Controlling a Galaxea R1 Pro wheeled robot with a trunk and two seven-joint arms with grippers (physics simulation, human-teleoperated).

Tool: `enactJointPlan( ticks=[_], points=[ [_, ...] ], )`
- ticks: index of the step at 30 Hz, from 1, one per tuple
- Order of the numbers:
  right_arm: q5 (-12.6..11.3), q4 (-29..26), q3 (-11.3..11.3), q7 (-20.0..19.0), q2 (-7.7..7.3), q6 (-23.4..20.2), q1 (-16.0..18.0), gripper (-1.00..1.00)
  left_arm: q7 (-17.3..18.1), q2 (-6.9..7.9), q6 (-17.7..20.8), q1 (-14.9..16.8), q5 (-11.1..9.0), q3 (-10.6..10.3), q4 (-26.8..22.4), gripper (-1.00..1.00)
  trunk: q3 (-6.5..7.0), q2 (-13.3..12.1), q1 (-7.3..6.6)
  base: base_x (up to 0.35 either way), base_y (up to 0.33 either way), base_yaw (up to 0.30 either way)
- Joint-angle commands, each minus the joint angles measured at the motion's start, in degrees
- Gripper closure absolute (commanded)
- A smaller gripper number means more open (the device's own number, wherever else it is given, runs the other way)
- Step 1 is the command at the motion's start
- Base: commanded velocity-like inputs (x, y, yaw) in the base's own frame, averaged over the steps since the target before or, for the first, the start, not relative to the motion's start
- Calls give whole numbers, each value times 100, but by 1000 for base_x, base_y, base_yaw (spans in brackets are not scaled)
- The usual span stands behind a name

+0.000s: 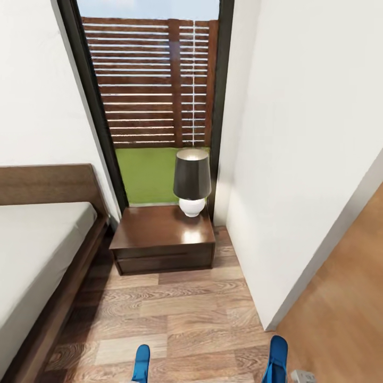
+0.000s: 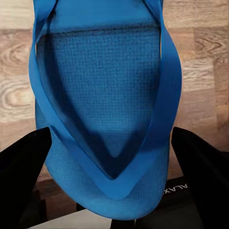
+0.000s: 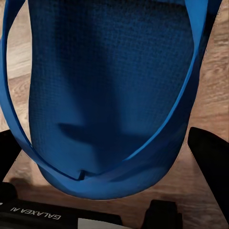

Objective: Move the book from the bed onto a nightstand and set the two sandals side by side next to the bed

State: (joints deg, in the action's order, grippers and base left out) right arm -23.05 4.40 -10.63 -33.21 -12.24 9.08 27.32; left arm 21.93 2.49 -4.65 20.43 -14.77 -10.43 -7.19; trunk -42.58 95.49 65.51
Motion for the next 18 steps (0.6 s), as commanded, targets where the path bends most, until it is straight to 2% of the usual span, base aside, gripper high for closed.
enactJointPlan(
  ticks=[1,18],
  points=[
    [-50,25,-44,-30,2,41,10,100,10,4,-23,5,-53,-47,7,100,-5,2,2,270,61,0],
    [-50,25,-44,-33,2,41,10,100,8,5,-26,5,-53,-47,7,100,-5,2,2,281,106,0]
  ],
)
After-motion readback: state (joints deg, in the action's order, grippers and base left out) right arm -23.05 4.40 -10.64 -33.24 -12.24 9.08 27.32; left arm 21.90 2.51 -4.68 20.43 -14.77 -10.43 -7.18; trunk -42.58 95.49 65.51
